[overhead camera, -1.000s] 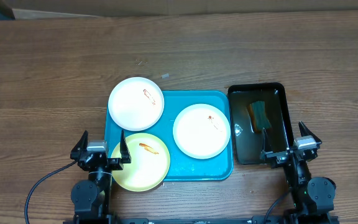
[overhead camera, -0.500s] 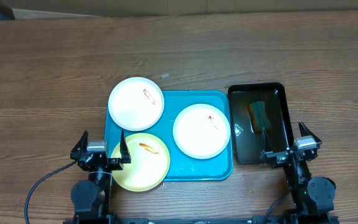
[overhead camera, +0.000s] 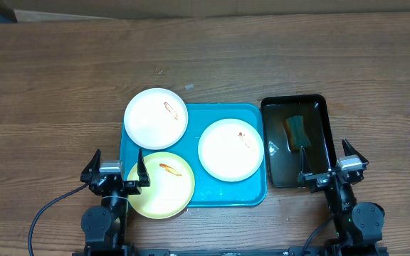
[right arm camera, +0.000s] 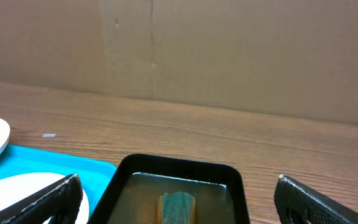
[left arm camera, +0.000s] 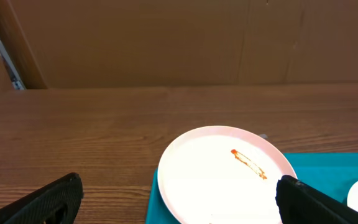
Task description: Clean dirty plates on tray and stack at the side
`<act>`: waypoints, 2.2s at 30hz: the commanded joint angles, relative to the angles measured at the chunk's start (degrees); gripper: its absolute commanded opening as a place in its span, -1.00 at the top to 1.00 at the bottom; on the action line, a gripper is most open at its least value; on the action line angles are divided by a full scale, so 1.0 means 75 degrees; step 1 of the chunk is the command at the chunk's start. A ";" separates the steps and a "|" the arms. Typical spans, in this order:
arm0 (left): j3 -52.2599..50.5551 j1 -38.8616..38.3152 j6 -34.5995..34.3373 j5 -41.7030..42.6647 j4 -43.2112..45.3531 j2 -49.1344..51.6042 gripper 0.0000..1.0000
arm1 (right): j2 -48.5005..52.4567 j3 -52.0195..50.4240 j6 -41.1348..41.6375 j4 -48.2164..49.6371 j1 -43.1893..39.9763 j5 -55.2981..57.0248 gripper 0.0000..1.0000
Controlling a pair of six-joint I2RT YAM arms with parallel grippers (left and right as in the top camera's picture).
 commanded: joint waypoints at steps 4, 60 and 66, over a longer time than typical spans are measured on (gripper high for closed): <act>-0.0029 0.0035 0.0146 0.0035 -0.0009 -0.0064 -0.99 | -0.0052 -0.0079 -0.0003 0.0058 -0.0009 0.0012 -1.00; 1.1832 -0.1953 -0.1824 0.3045 -1.0360 1.2619 0.17 | -0.0052 -0.0079 -0.0003 0.0058 -0.0009 0.0009 -1.00; 1.1194 -0.3086 -0.2168 0.2291 -0.9282 1.2852 -0.56 | -0.0052 -0.0079 -0.0003 0.0058 -0.0009 0.0012 -1.00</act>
